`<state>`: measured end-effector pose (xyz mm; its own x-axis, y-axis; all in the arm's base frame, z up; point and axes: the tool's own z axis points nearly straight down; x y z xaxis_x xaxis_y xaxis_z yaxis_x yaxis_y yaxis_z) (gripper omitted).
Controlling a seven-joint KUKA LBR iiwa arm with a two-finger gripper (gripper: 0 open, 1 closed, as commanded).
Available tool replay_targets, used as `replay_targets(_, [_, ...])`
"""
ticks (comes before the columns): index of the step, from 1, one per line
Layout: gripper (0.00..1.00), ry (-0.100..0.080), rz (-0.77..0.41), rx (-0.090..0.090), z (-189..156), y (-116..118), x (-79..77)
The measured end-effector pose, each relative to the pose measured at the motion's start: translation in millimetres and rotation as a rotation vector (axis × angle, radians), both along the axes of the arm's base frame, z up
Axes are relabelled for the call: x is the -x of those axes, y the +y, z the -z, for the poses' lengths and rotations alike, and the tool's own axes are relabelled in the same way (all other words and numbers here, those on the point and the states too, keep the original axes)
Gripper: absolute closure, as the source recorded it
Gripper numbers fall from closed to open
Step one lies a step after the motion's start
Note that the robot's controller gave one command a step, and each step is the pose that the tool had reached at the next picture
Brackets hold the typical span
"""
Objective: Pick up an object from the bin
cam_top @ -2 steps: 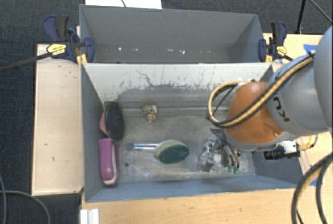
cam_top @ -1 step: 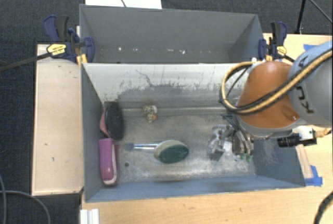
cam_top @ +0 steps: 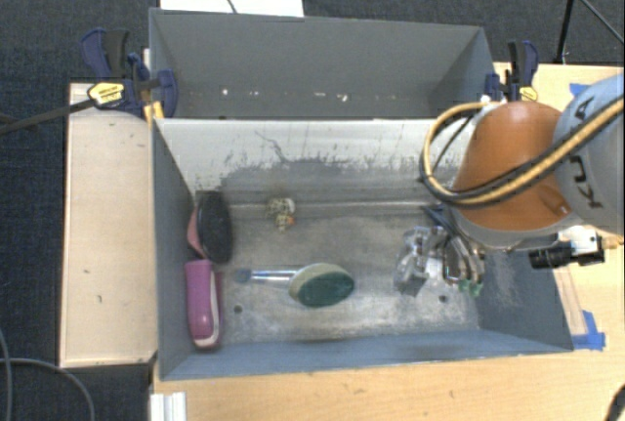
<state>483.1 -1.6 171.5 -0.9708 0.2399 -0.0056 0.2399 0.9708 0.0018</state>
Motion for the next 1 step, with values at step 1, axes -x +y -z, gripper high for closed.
replay_targets(1, [1.0, 0.0, -0.005, 0.0, -16.5, 0.2, -1.3])
